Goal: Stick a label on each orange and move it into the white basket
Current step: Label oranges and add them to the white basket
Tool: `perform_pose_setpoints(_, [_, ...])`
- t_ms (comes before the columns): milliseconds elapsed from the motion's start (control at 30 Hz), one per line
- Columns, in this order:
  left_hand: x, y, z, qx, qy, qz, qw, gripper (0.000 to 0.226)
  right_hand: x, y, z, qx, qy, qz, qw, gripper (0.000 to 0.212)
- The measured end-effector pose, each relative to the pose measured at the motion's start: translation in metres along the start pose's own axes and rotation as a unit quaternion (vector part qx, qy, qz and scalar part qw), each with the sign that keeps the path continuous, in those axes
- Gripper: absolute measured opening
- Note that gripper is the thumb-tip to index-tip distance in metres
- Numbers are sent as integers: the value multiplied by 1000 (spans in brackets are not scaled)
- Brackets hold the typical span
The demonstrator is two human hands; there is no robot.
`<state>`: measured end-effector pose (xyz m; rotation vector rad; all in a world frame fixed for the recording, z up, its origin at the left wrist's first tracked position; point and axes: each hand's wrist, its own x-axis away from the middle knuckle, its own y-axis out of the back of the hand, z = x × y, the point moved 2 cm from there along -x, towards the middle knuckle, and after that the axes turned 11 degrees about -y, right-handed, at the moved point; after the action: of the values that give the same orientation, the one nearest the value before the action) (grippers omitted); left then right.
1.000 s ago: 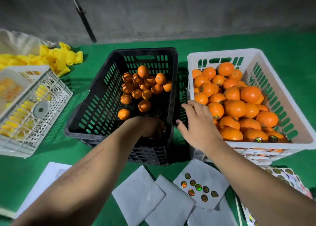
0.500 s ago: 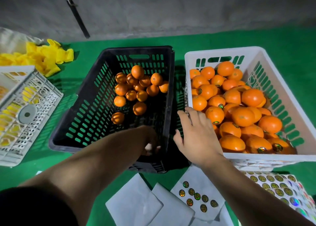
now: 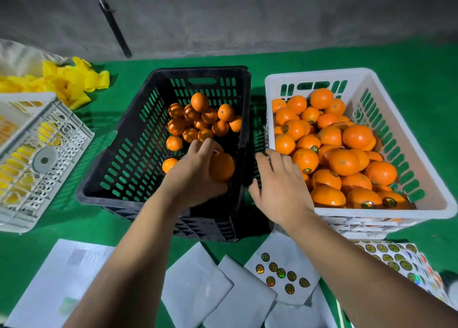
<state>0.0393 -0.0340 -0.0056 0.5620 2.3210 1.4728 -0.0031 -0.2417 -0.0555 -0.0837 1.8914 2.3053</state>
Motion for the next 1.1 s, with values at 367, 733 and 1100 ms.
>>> perform_pose_setpoints(367, [124,-87,-99,119,-180,-126,968,75,21,5,-13,-110,37,-45,992,44])
perform_pose_setpoints(733, [154,-217,-72,248,15,112,962,77,151,-62,-62,-239,68,-71,966,38])
perform_pose_setpoints(1100, [156,-248,-56,173,19,233,957,77,195,-120,-101,-76,-39,238,968,55])
